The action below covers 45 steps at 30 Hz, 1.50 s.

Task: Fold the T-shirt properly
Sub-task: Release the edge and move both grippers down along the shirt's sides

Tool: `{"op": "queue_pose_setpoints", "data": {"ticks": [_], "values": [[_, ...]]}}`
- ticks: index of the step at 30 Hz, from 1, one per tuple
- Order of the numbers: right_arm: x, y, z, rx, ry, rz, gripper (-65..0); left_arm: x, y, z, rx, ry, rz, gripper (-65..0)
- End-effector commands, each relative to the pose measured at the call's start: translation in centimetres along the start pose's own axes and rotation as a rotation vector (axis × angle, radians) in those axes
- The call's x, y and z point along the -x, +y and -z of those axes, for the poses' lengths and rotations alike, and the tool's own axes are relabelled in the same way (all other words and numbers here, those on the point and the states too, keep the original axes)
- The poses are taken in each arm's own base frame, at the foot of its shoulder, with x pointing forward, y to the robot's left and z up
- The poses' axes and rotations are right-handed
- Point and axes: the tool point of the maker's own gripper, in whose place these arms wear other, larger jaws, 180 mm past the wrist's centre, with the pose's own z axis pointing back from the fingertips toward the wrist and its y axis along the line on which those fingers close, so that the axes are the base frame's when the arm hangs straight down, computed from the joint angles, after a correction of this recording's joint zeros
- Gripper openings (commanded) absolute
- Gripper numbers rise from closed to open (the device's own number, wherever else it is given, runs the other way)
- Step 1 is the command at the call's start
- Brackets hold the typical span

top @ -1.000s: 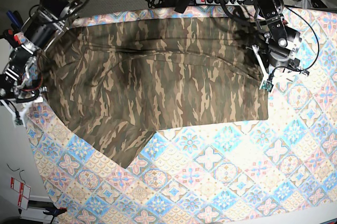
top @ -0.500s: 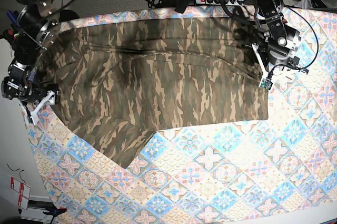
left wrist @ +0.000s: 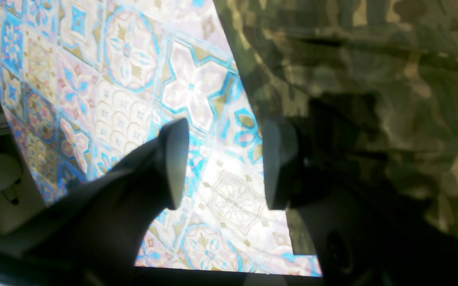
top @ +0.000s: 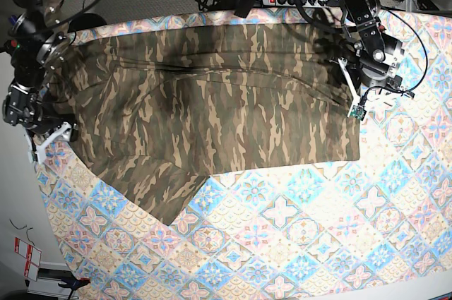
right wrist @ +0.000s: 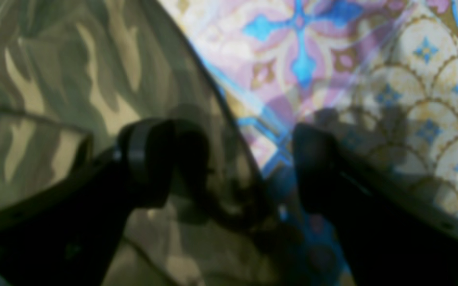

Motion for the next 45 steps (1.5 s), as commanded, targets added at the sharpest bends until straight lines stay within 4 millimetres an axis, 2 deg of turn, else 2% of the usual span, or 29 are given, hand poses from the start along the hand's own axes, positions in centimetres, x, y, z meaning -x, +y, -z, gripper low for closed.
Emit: {"op": "queue_pose_setpoints", "data": {"ticks": [1, 3, 6, 8, 10, 12, 17, 21, 28, 32, 36, 40, 42, 45], "values": [[1.4, 3.1, 1.0, -0.086, 0.081, -0.042, -20.1, -0.8, 0.7, -0.3, -0.023, -0.025, -0.006, -35.2], [1.7, 3.7, 1.3, -0.093, 0.100, -0.069, -20.1, -0.8, 0.7, -0.3, -0.023, -0.025, -0.006, -35.2], [2.4, 6.2, 2.2, -0.135, 0.127, -0.085, -20.1, -0.7, 0.7, -0.2, -0.021, -0.022, -0.007, -35.2], [2.2, 6.7, 2.4, -0.143, 0.126, -0.086, -20.1, -0.6, 0.5, 0.0, -0.014, -0.018, -0.008, -35.2], [2.3, 6.7, 2.4, -0.143, 0.129, -0.084, -20.1, -0.7, 0.5, 0.4, -0.007, -0.019, -0.009, -35.2], [2.3, 6.7, 2.4, -0.143, 0.129, -0.081, -20.1, -1.7, 0.8, 0.9, -0.004, -0.030, -0.017, -35.2], [2.8, 6.7, 2.3, -0.144, 0.155, -0.080, -20.1, -2.2, 2.8, 3.2, -0.002, -0.004, -0.018, -35.2], [2.8, 6.8, 2.3, -0.145, 0.154, -0.078, -20.3, -2.2, 4.1, 5.3, 0.021, 0.024, -0.088, -35.2], [2.8, 6.8, 2.3, -0.145, 0.154, -0.078, -29.1, -3.8, 7.2, 6.7, 0.009, 0.018, -0.109, -35.2], [2.8, 6.8, 2.3, -0.145, 0.156, -0.078, -28.7, -3.9, 8.1, 7.9, 0.032, 0.030, -0.141, -35.2], [2.8, 6.8, 2.3, -0.145, 0.156, -0.078, -27.6, -4.2, 6.8, 10.0, 0.102, -0.034, -0.196, -35.2], [2.8, 6.8, 2.3, -0.145, 0.157, -0.081, -27.6, -3.5, 3.9, 12.5, 0.212, -0.064, -0.266, -35.1], [2.9, 6.8, 2.3, -0.145, 0.160, -0.084, -27.6, -3.5, 2.9, 13.2, 0.255, -0.060, -0.289, -35.1], [3.1, 6.7, 2.3, -0.142, 0.164, -0.086, -27.6, -4.2, 2.5, 13.4, 0.274, -0.067, -0.304, -35.1]]}}
